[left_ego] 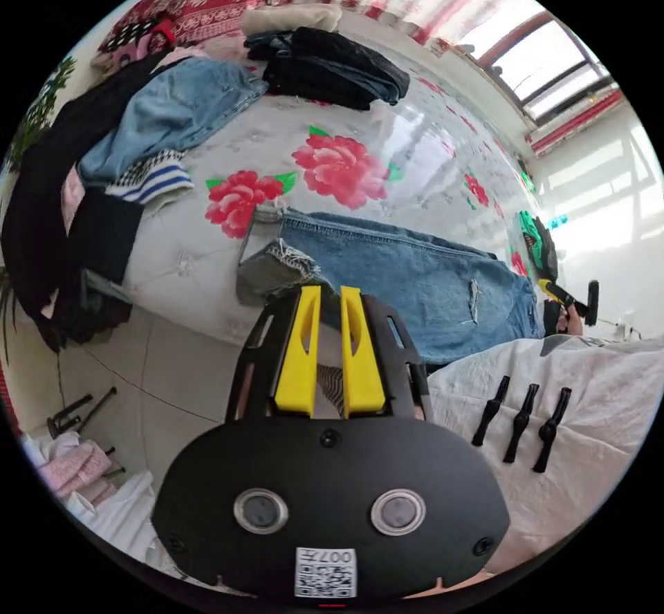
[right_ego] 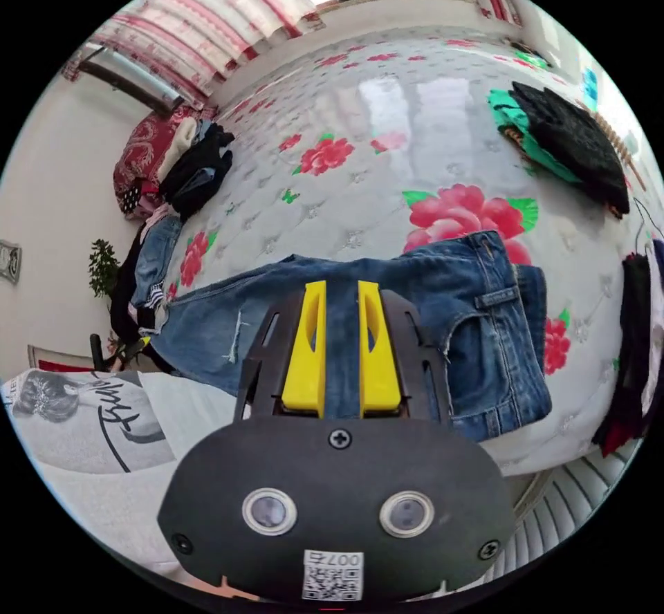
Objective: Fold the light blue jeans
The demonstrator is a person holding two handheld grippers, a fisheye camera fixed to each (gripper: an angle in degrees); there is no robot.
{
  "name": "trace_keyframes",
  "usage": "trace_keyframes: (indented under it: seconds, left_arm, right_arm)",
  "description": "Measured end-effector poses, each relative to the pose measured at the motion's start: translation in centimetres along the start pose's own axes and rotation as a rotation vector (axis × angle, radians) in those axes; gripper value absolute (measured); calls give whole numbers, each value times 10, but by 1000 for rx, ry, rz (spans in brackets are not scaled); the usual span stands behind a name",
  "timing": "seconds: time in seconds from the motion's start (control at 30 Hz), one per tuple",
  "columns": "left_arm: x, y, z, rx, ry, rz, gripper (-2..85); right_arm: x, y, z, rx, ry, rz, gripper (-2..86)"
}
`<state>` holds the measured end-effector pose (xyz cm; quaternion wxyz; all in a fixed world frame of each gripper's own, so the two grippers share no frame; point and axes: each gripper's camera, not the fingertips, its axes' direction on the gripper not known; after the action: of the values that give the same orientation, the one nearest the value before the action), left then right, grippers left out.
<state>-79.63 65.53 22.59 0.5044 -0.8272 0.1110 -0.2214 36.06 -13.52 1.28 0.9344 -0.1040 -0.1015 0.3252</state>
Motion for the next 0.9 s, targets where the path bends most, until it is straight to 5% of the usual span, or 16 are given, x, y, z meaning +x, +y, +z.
trace_keyframes:
  seconds: [0.17, 0.4, 0.7, 0.9]
  left_arm:
    - [26, -17, -16, 24, -8, 100, 4]
    - [-42, 36, -40, 20, -36, -204, -2]
    - [62, -95, 49, -201, -153, 429, 74]
    - [86, -140, 134, -464, -221, 584, 87]
  right_arm:
    - [-63, -65, 105, -243, 72, -293, 80]
    - [-89, -89, 190, -415, 93, -599, 70]
    - [-81, -114, 257, -570, 19, -666, 8]
    - [-69, -117, 278, -555, 3, -633, -2]
